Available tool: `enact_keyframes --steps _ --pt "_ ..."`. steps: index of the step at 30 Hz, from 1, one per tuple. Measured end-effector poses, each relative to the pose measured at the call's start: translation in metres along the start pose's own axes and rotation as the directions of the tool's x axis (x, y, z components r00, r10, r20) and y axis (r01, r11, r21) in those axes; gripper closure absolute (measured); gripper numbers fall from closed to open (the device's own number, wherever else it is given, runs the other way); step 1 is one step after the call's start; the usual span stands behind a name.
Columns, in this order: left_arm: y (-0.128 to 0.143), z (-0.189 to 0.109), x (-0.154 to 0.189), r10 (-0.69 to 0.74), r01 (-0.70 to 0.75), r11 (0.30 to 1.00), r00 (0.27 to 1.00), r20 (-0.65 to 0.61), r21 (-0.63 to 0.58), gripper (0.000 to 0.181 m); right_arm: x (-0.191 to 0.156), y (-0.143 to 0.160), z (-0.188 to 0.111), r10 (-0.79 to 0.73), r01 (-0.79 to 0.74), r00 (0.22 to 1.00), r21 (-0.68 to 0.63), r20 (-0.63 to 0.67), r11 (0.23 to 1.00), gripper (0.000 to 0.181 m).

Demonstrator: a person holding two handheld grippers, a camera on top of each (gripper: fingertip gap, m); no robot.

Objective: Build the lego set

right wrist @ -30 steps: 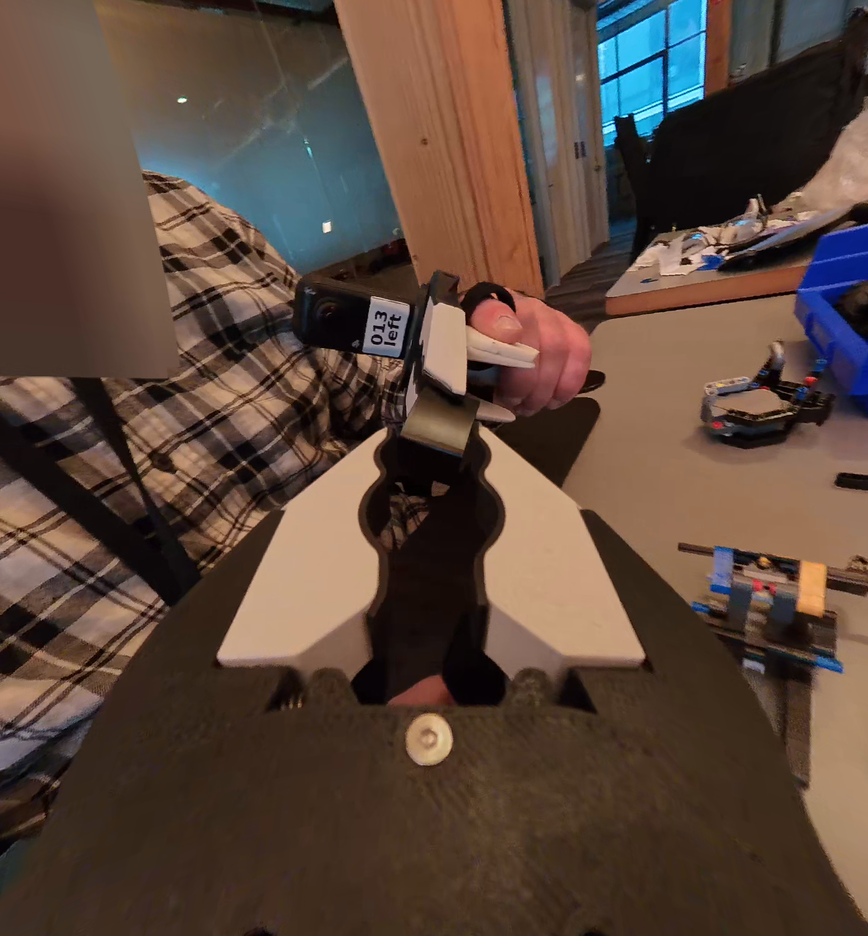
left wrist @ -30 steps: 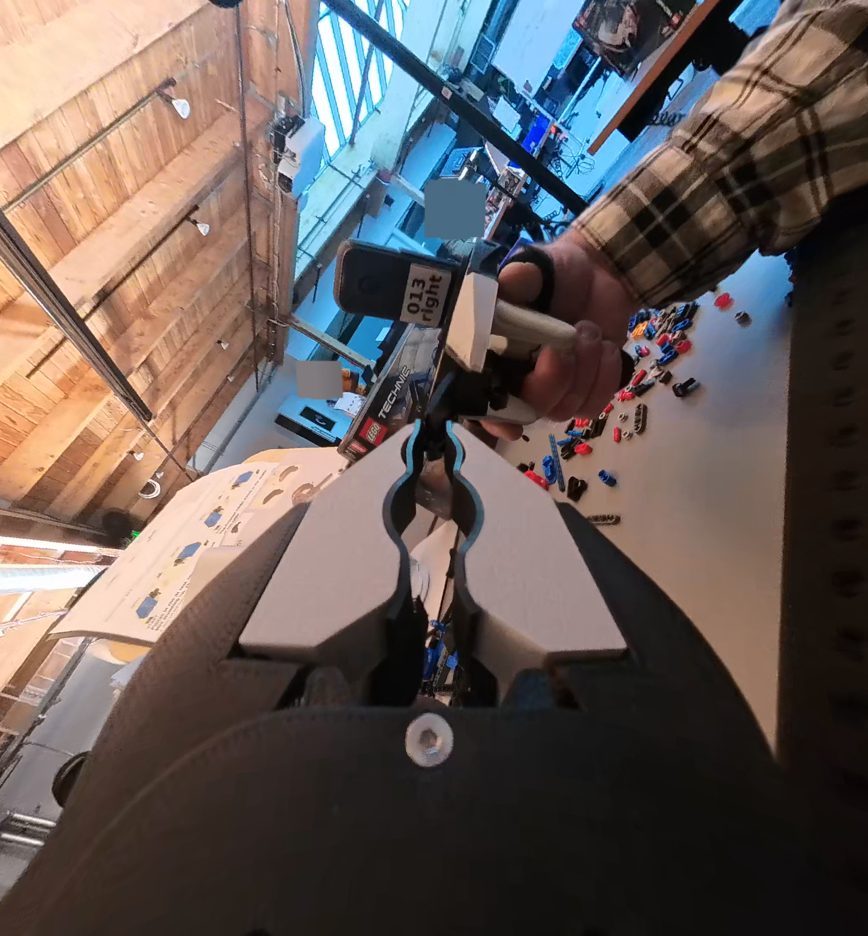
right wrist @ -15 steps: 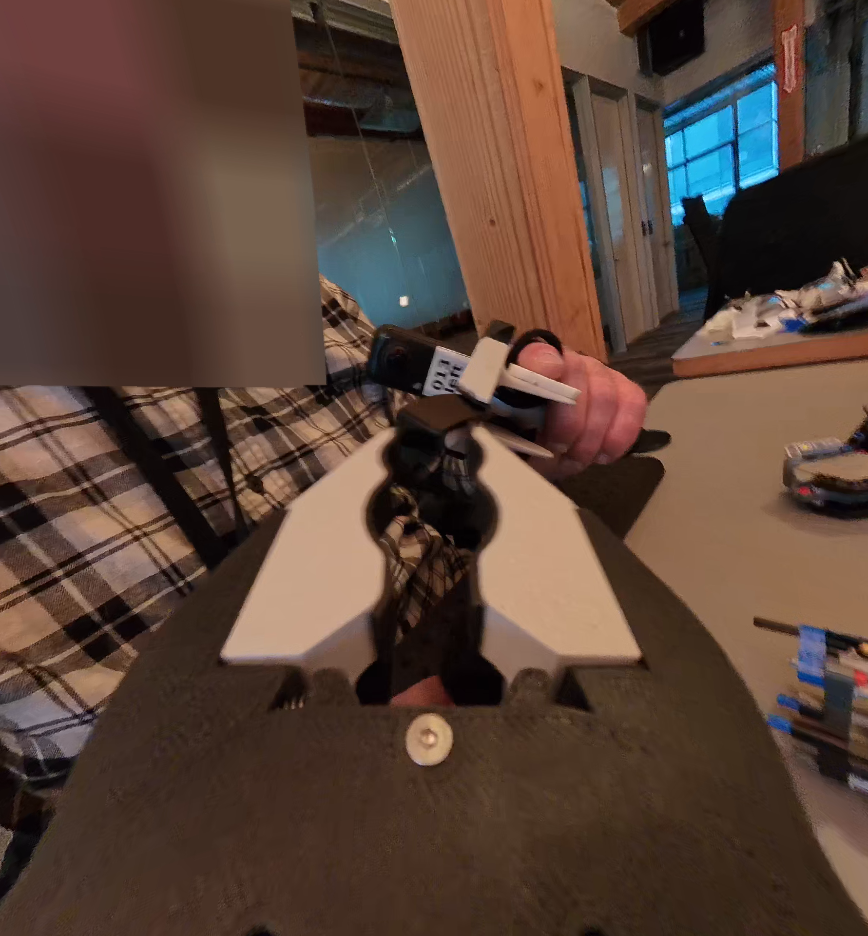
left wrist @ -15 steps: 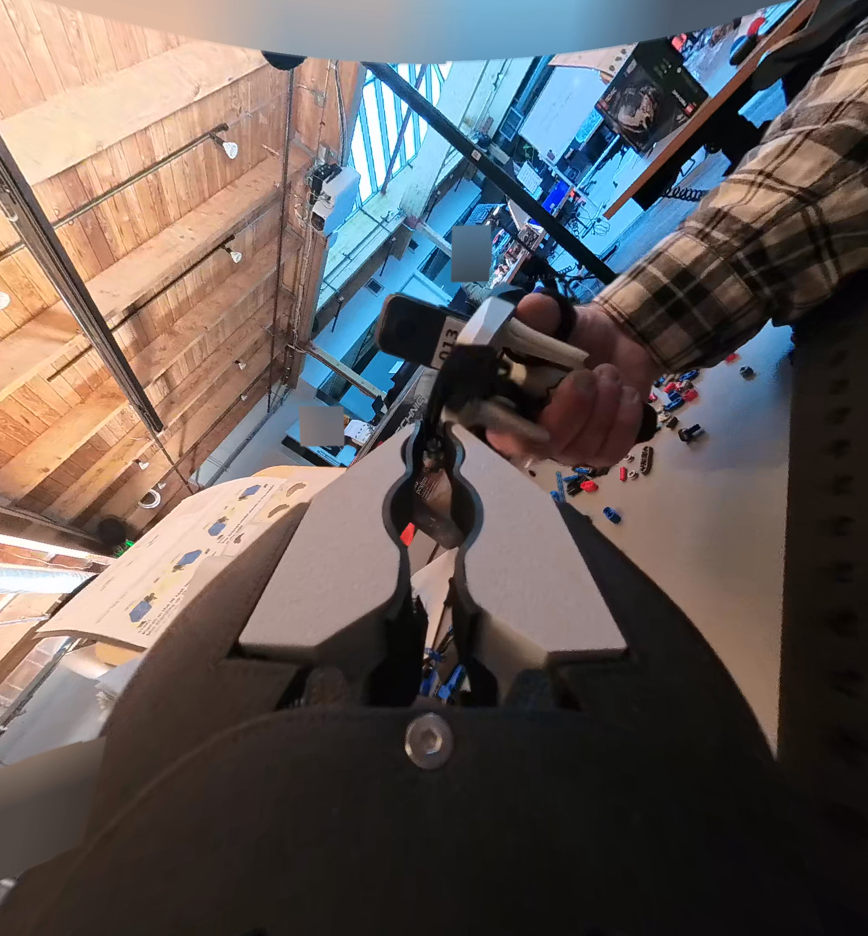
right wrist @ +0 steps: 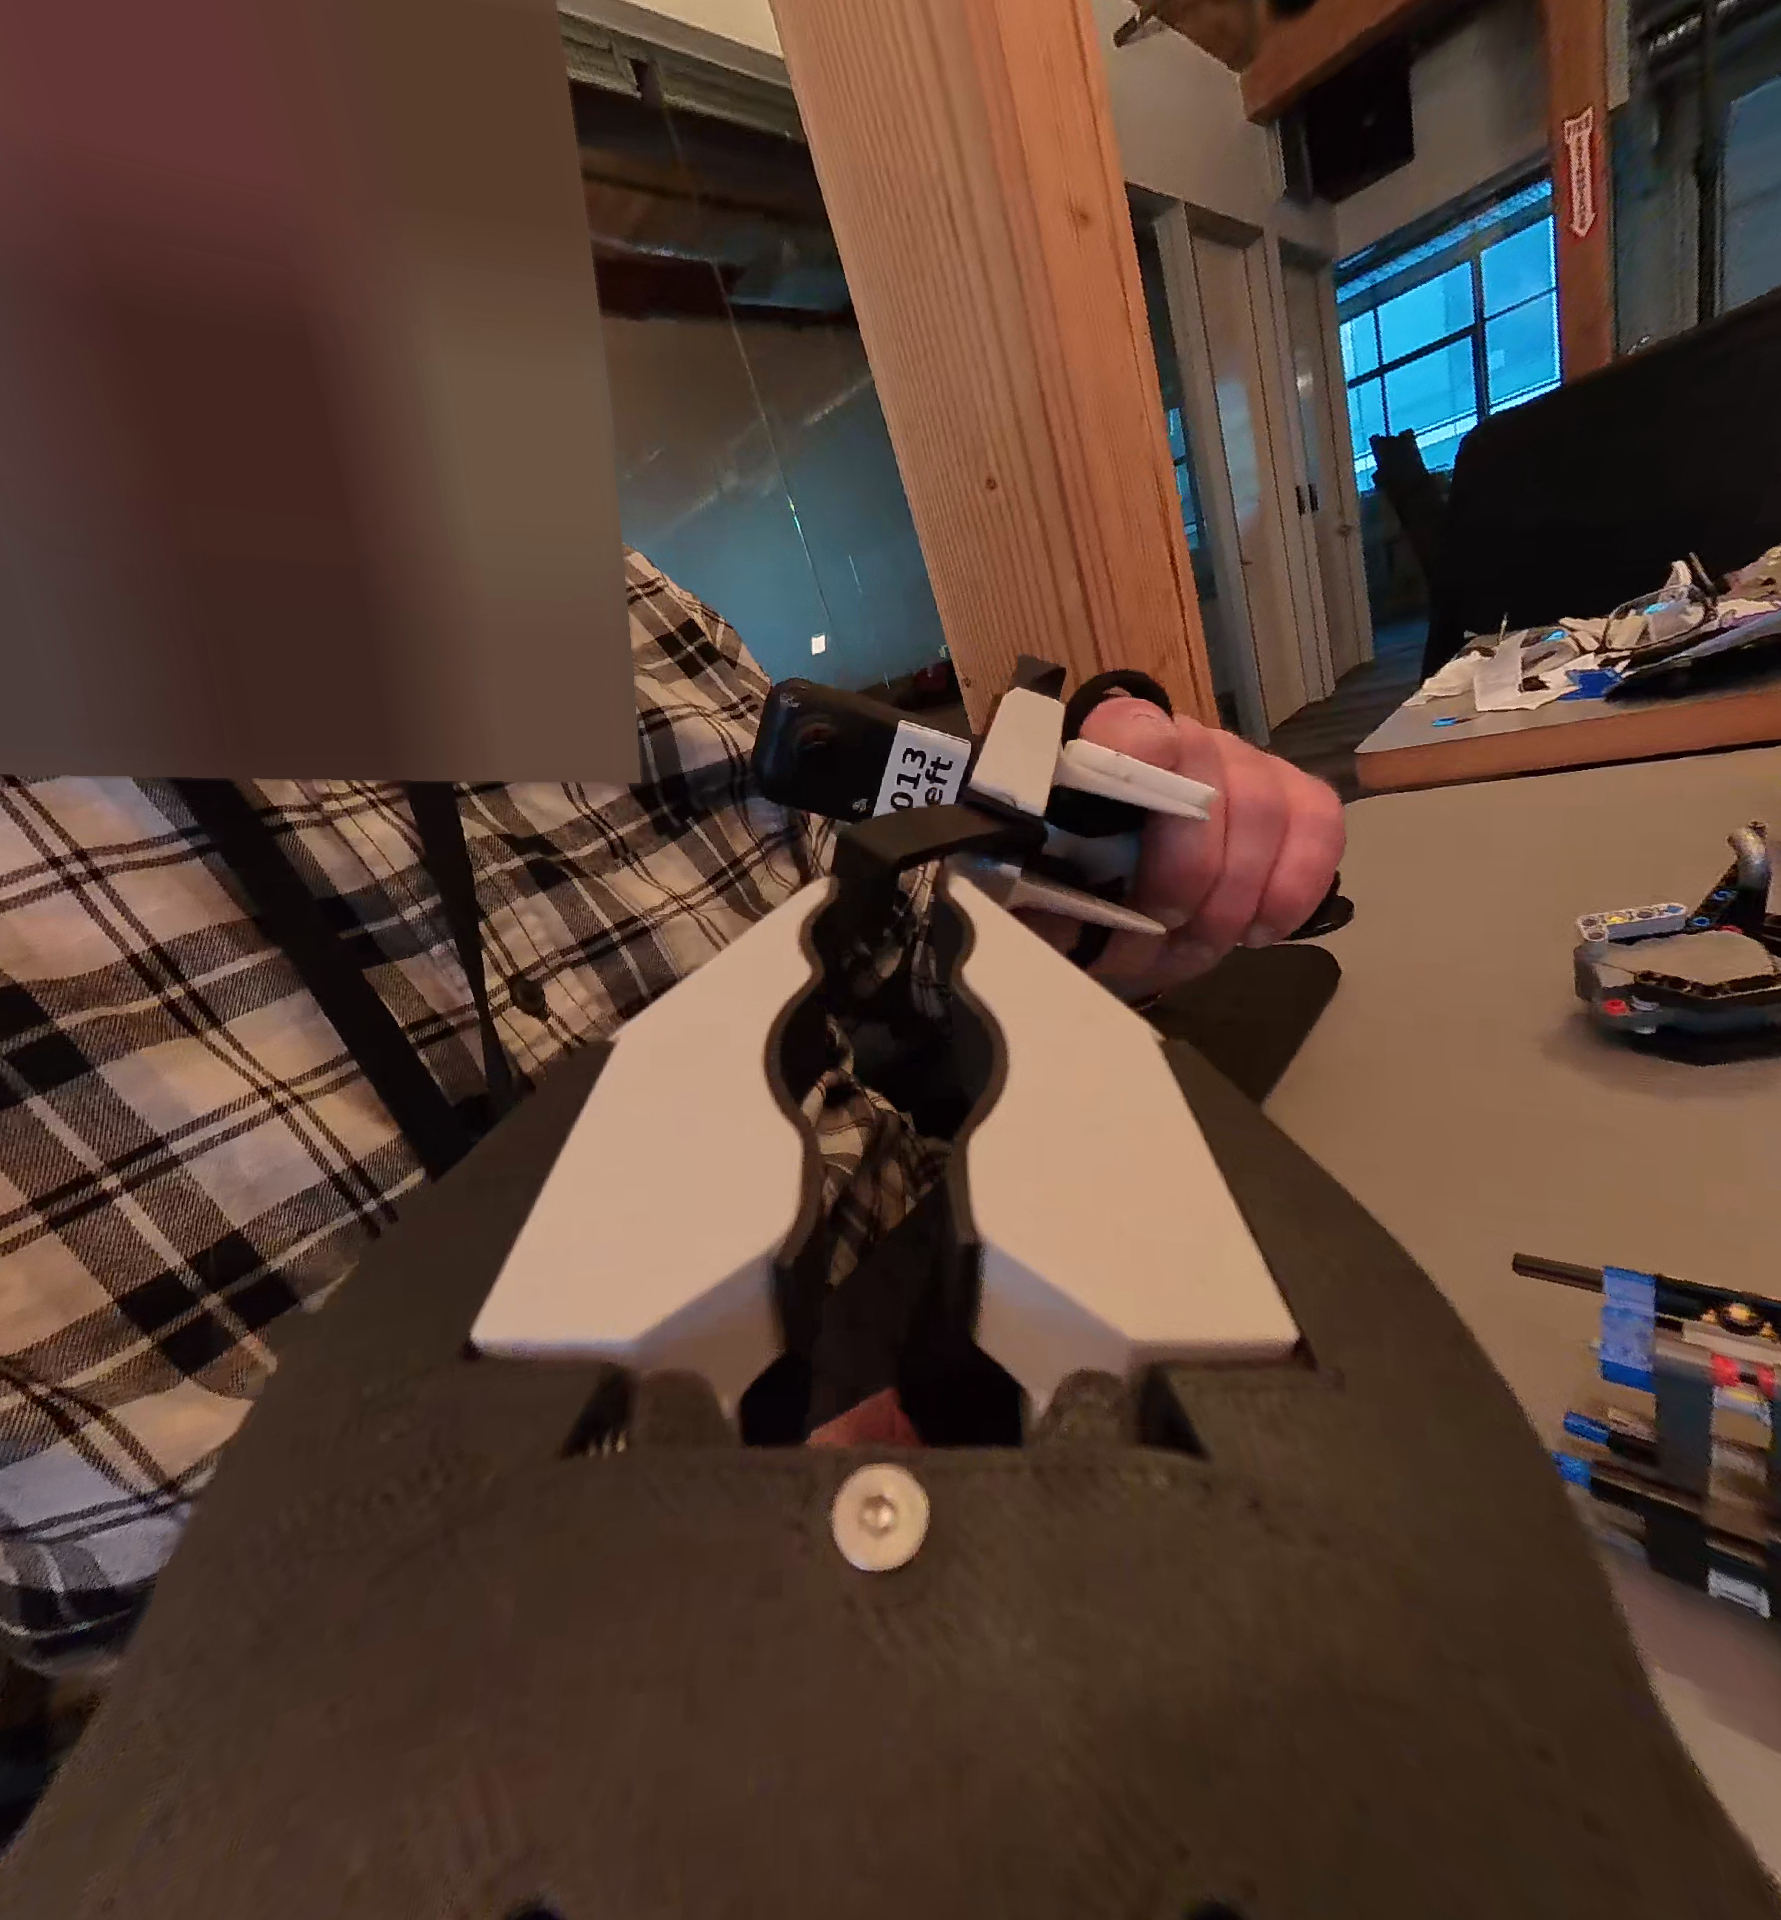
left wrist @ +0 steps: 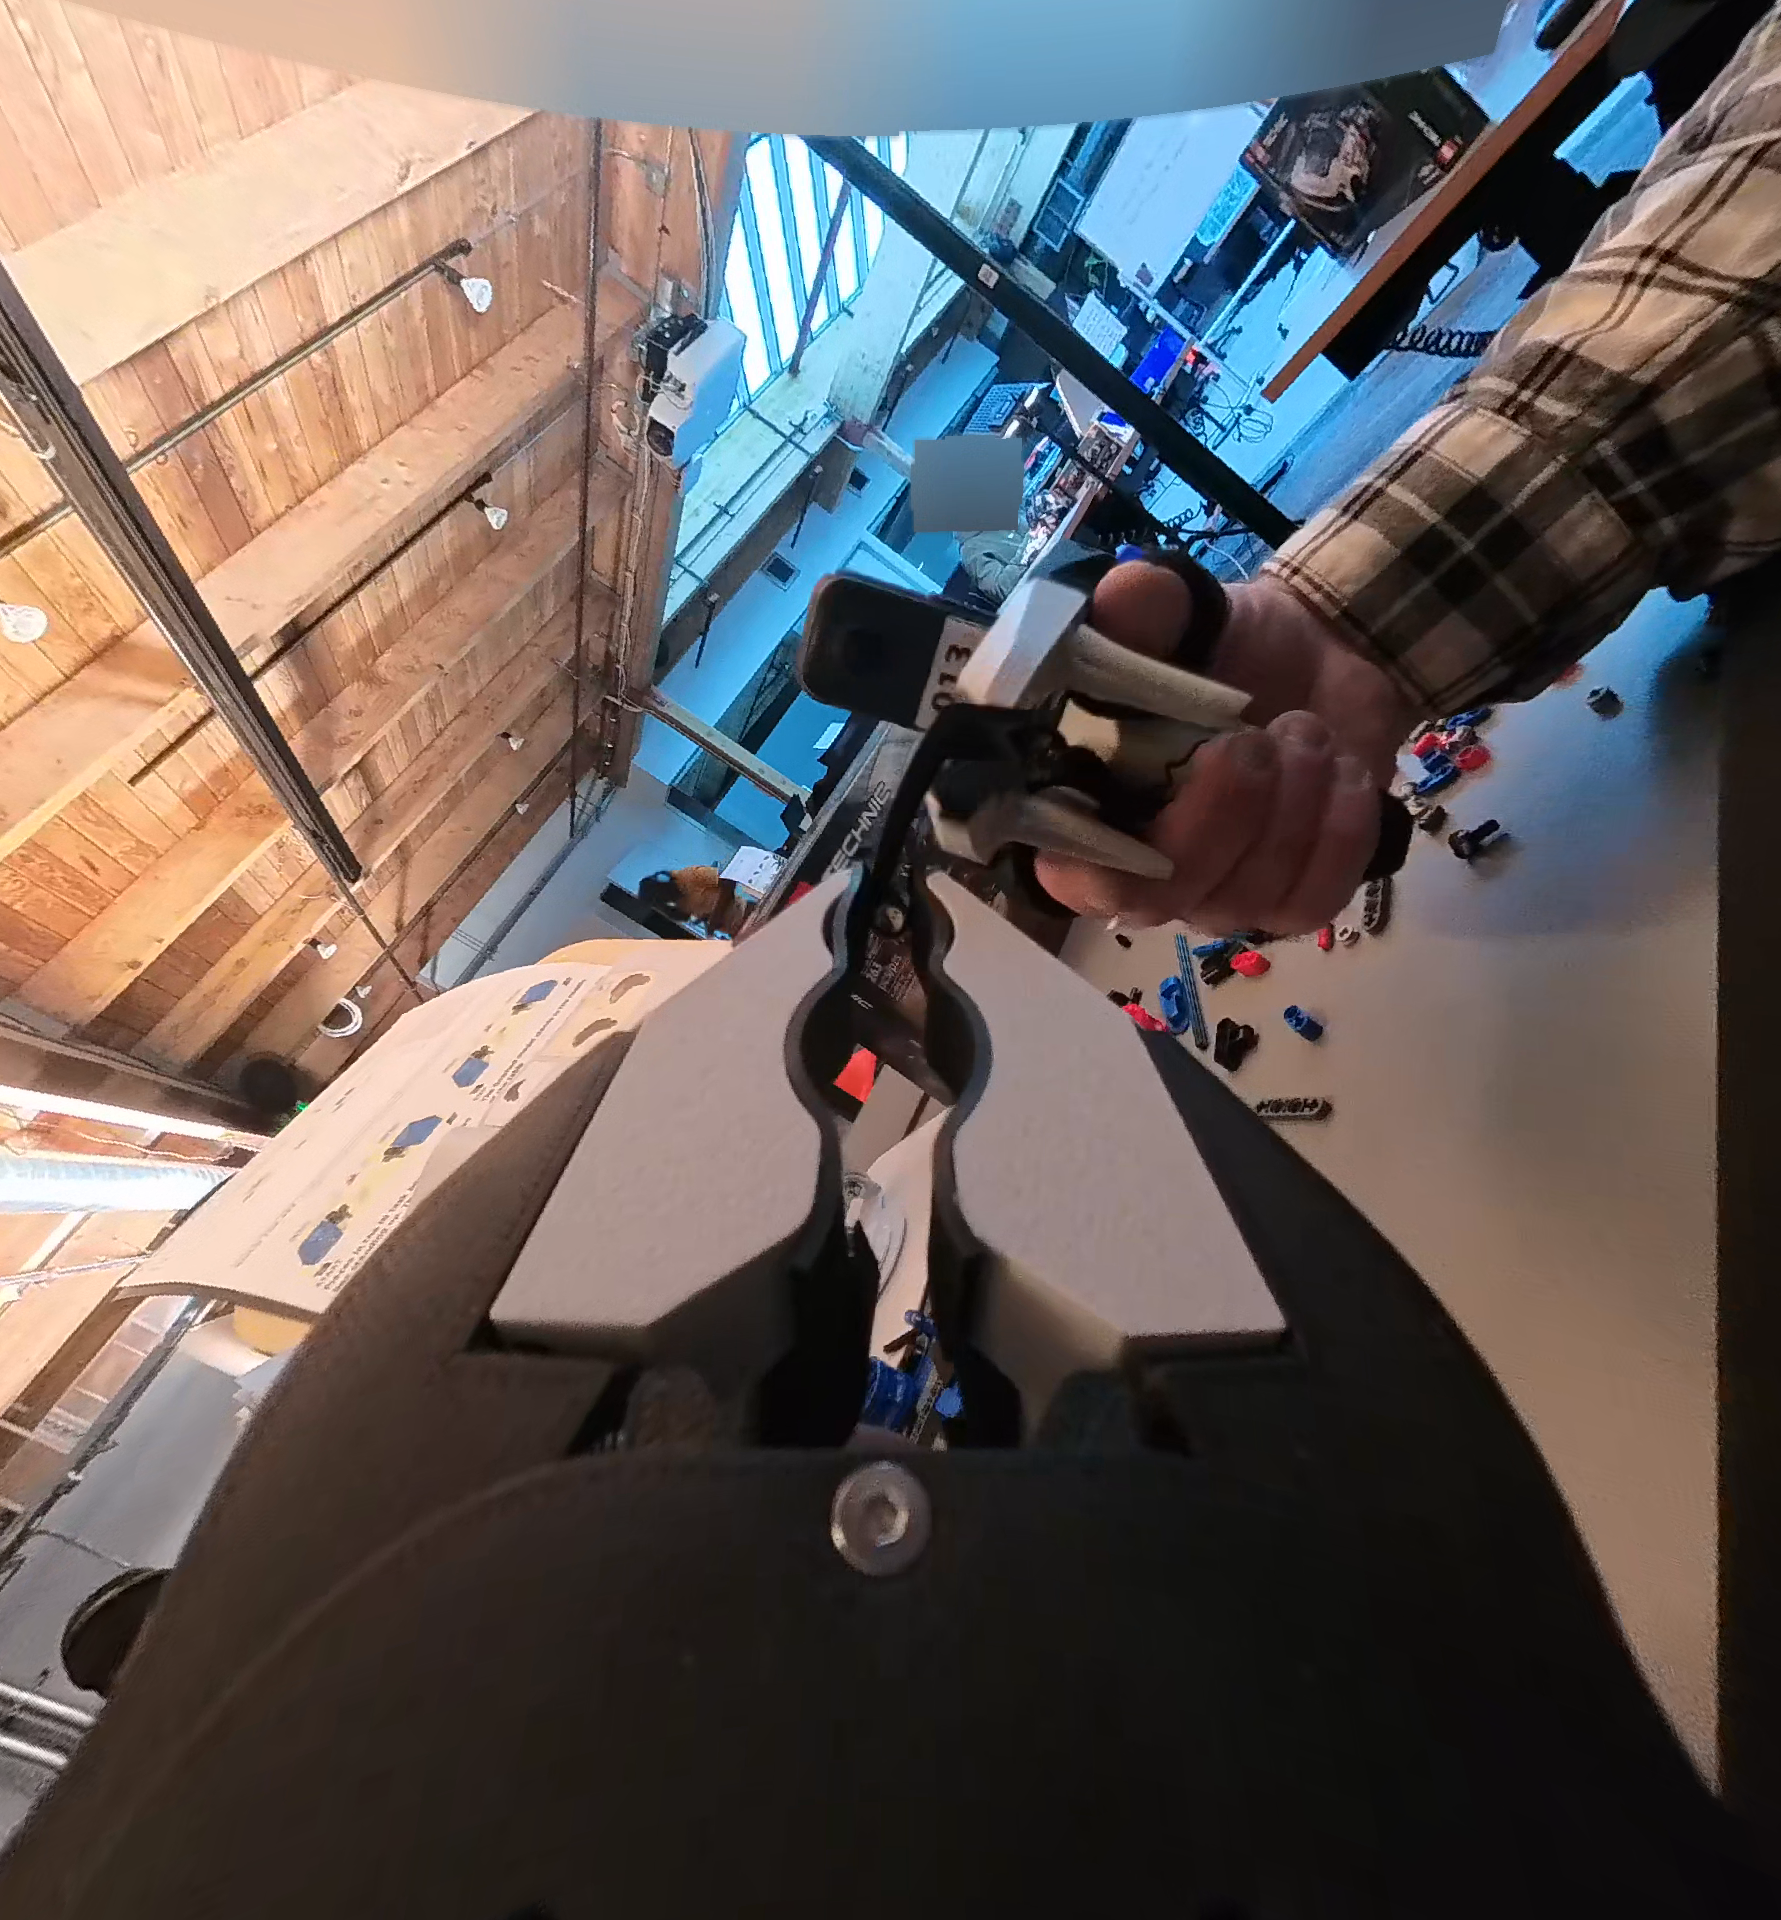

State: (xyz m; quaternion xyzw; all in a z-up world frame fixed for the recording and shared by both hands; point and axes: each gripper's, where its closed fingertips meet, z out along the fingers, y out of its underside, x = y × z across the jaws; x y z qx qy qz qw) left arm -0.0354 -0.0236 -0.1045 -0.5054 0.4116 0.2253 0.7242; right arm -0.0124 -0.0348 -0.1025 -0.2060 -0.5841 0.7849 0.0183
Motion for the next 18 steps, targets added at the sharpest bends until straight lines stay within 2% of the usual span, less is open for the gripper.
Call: enact_keyframes --steps 8,13,16,18 --pt "0.014 0.009 -0.001 0.003 -0.003 0.999 1.0 0.001 -0.044 0.177 0.006 0.005 0.003 -0.076 0.074 0.996 -0.037 -0.044 0.997 0.181" --pt "0.023 0.012 -0.004 -0.154 0.15 0.984 0.988 -0.031 -0.097 0.156 0.012 -0.003 -0.006 -0.103 0.102 0.99 -0.012 -0.094 0.995 0.181" --pt "0.051 0.013 0.0 -0.264 0.245 0.94 0.963 -0.051 -0.238 0.135 0.018 -0.008 -0.016 -0.128 0.128 0.98 -0.011 -0.153 0.992 0.181" --pt "0.076 0.011 0.003 -0.332 0.308 0.885 0.943 -0.009 -0.349 0.128 0.028 -0.01 -0.027 -0.141 0.14 0.966 -0.02 -0.216 0.99 0.181"
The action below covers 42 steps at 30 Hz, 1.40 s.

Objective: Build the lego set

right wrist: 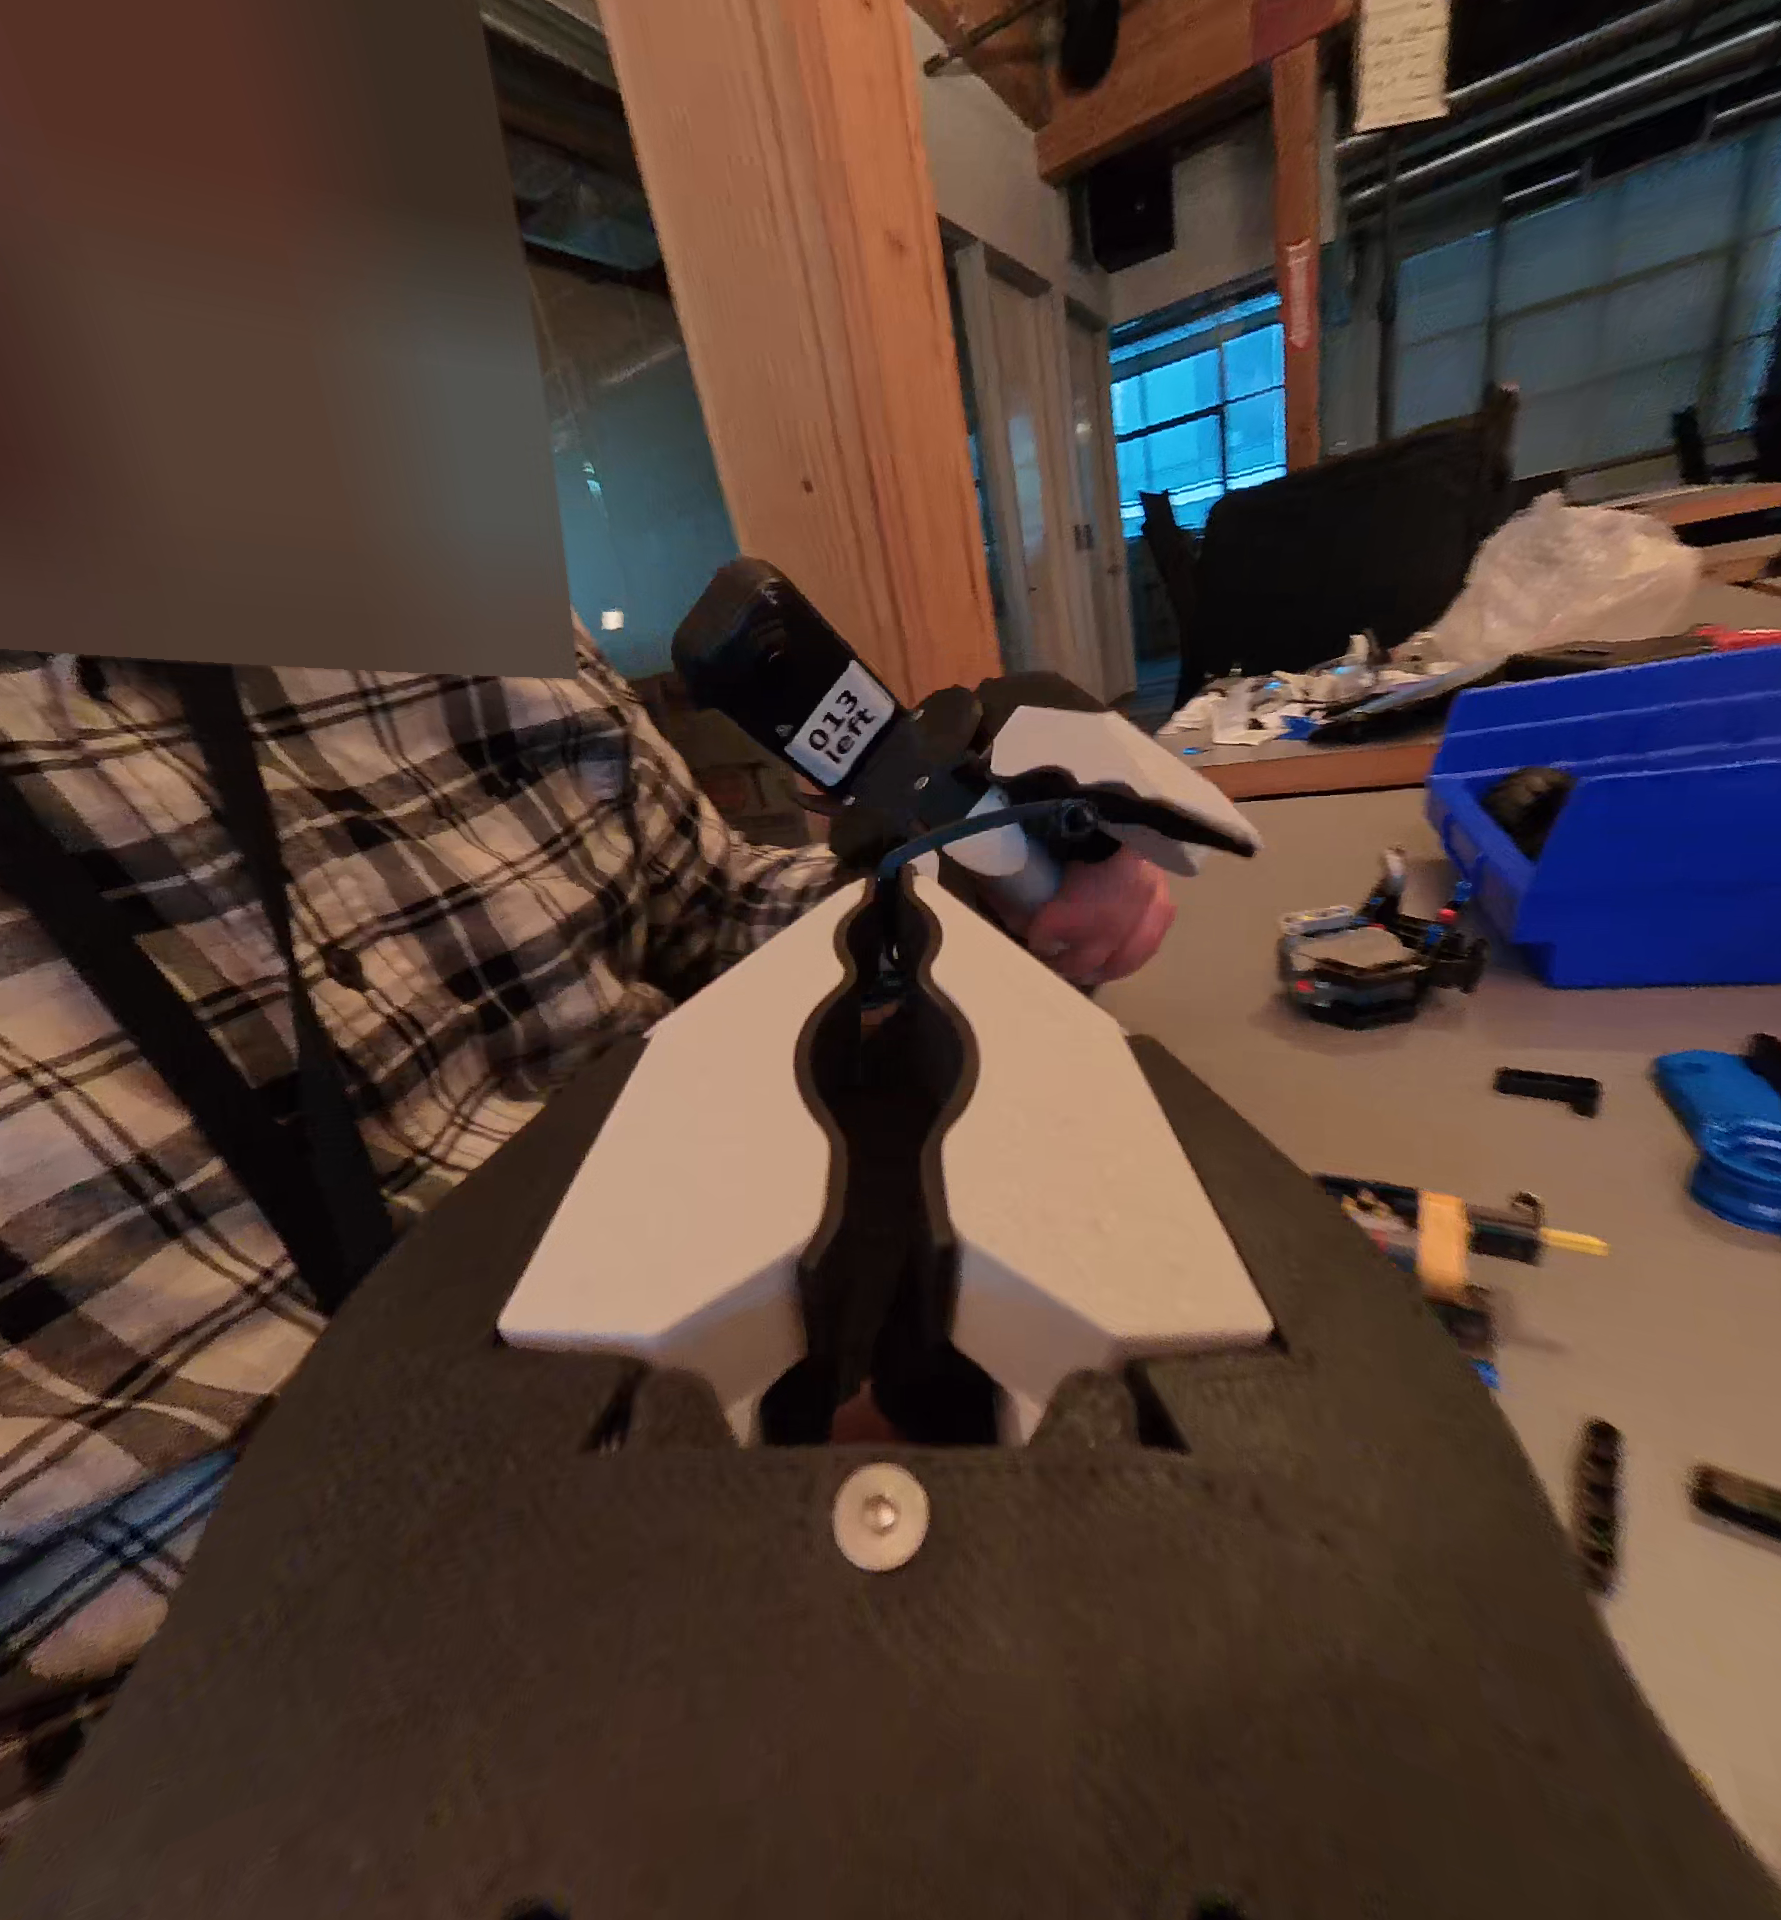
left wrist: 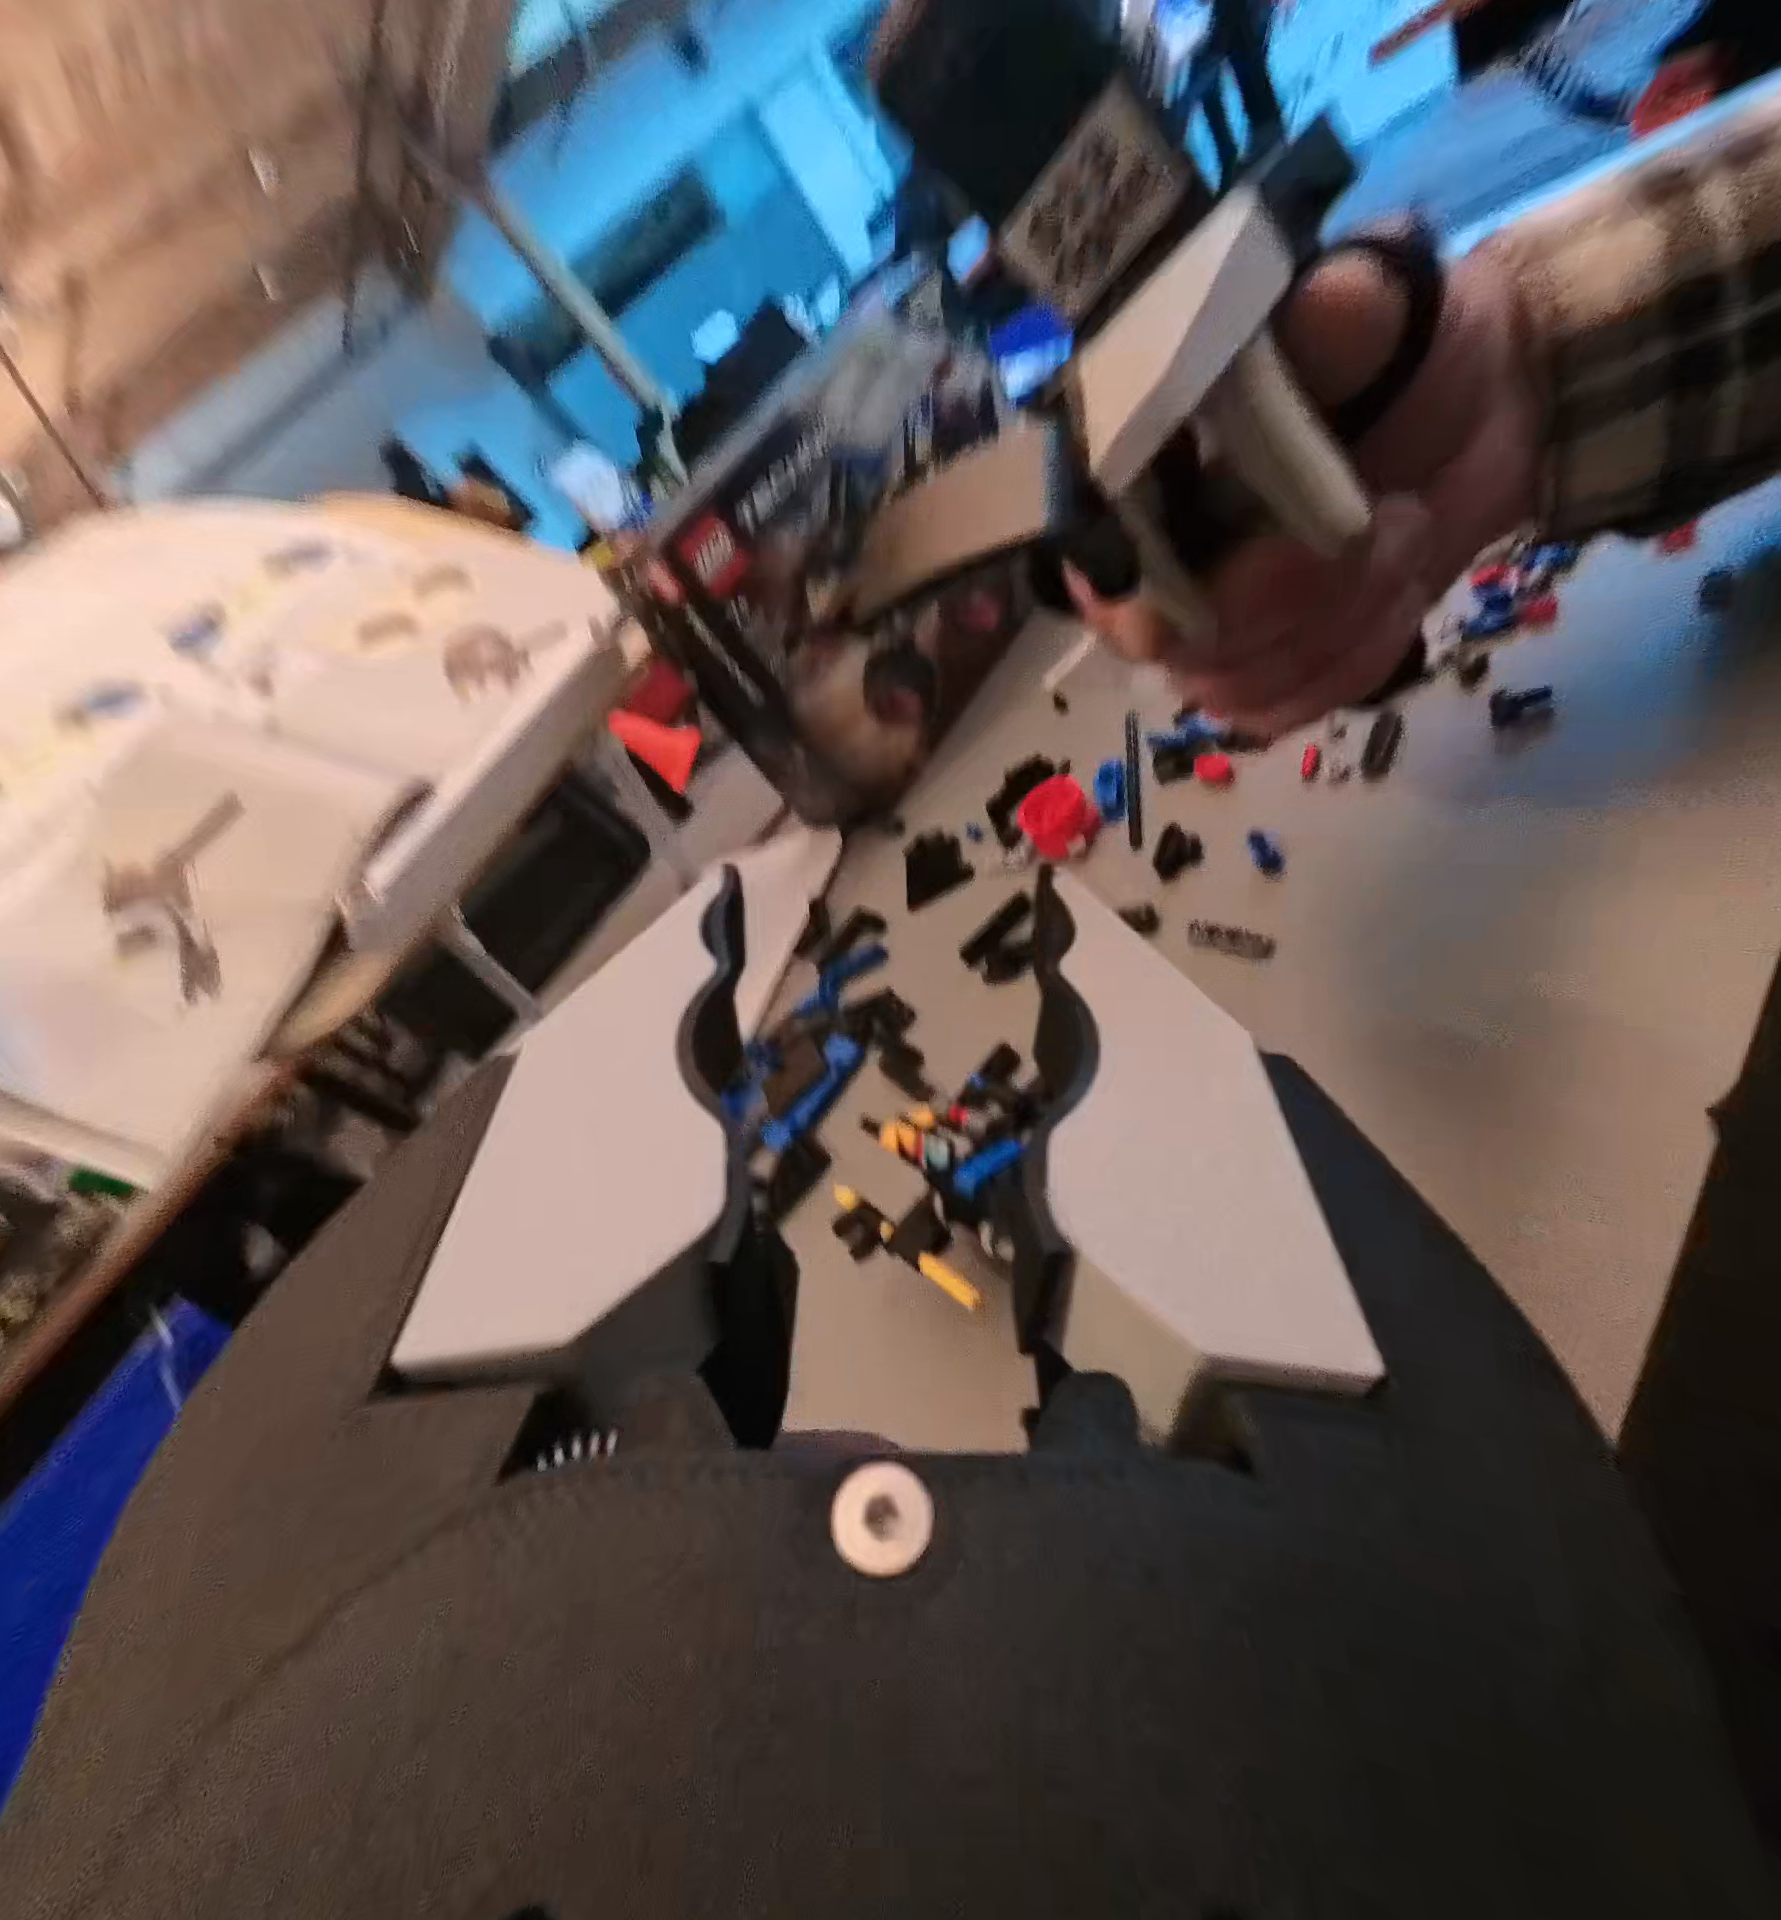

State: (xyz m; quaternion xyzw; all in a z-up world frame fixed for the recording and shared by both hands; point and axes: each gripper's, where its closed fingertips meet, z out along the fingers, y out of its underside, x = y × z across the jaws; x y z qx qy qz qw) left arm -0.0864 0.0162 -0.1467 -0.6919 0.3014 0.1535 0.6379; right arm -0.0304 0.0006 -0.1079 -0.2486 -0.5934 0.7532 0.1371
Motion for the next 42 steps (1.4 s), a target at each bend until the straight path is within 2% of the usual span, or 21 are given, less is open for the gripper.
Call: enact_keyframes --steps 2,4,6,8,14,17,20,23,28,30,34,35,39,42 --pt "0.026 0.006 0.005 -0.052 0.047 0.991 0.998 -0.039 -0.124 0.119 0.02 0.0 -0.01 0.001 -0.002 0.994 -0.01 -0.108 1.0 0.181" --pt "0.05 0.009 0.011 -0.077 0.057 0.969 0.994 -0.077 -0.239 0.119 0.046 0.007 -0.022 0.003 -0.015 0.971 -0.048 -0.239 0.999 0.181" --pt "0.072 0.01 0.016 -0.095 0.052 0.942 0.989 -0.116 -0.33 0.121 0.075 0.023 -0.037 0.002 -0.052 0.922 -0.118 -0.387 0.992 0.181" --pt "0.093 0.011 0.016 -0.097 0.04 0.916 0.988 -0.124 -0.399 0.126 0.094 0.039 -0.048 -0.007 -0.093 0.881 -0.189 -0.472 0.978 0.181" --pt "0.126 0.007 0.002 0.005 -0.071 0.874 0.991 -0.137 -0.481 0.153 0.108 0.075 -0.05 -0.052 -0.153 0.849 -0.338 -0.526 0.929 0.181" --pt "0.141 0.003 -0.016 0.038 -0.089 0.847 0.993 -0.108 -0.524 0.156 0.109 0.08 -0.045 -0.042 -0.162 0.858 -0.347 -0.512 0.924 0.181" --pt "0.137 0.0 -0.005 -0.101 -0.001 0.861 0.979 -0.174 -0.509 0.14 0.107 0.083 -0.041 -0.004 -0.182 0.873 -0.332 -0.487 0.926 0.181" --pt "0.12 0.0 0.001 -0.207 0.079 0.888 0.948 -0.24 -0.452 0.127 0.104 0.084 -0.035 0.039 -0.203 0.888 -0.313 -0.458 0.928 0.181" --pt "0.11 0.008 0.011 -0.292 0.12 0.878 0.901 -0.321 -0.463 0.108 0.103 0.087 -0.032 0.044 -0.208 0.892 -0.321 -0.449 0.924 0.181" --pt "0.108 0.012 0.019 -0.332 0.141 0.869 0.877 -0.347 -0.475 0.108 0.103 0.088 -0.03 0.055 -0.217 0.892 -0.317 -0.45 0.923 0.181" --pt "0.126 0.017 0.033 -0.282 0.054 0.849 0.888 -0.364 -0.526 0.128 0.103 0.092 -0.026 0.066 -0.23 0.894 -0.327 -0.444 0.917 0.181" --pt "0.127 0.019 0.035 -0.282 0.059 0.853 0.889 -0.362 -0.519 0.134 0.104 0.092 -0.025 0.07 -0.233 0.894 -0.324 -0.443 0.917 0.181" --pt "0.125 0.022 0.036 -0.303 0.107 0.868 0.888 -0.347 -0.485 0.138 0.105 0.093 -0.023 0.087 -0.244 0.894 -0.314 -0.44 0.917 0.181" --pt "0.12 0.025 0.03 -0.324 0.16 0.884 0.887 -0.329 -0.438 0.139 0.103 0.082 -0.022 0.13 -0.252 0.898 -0.25 -0.42 0.935 0.181"
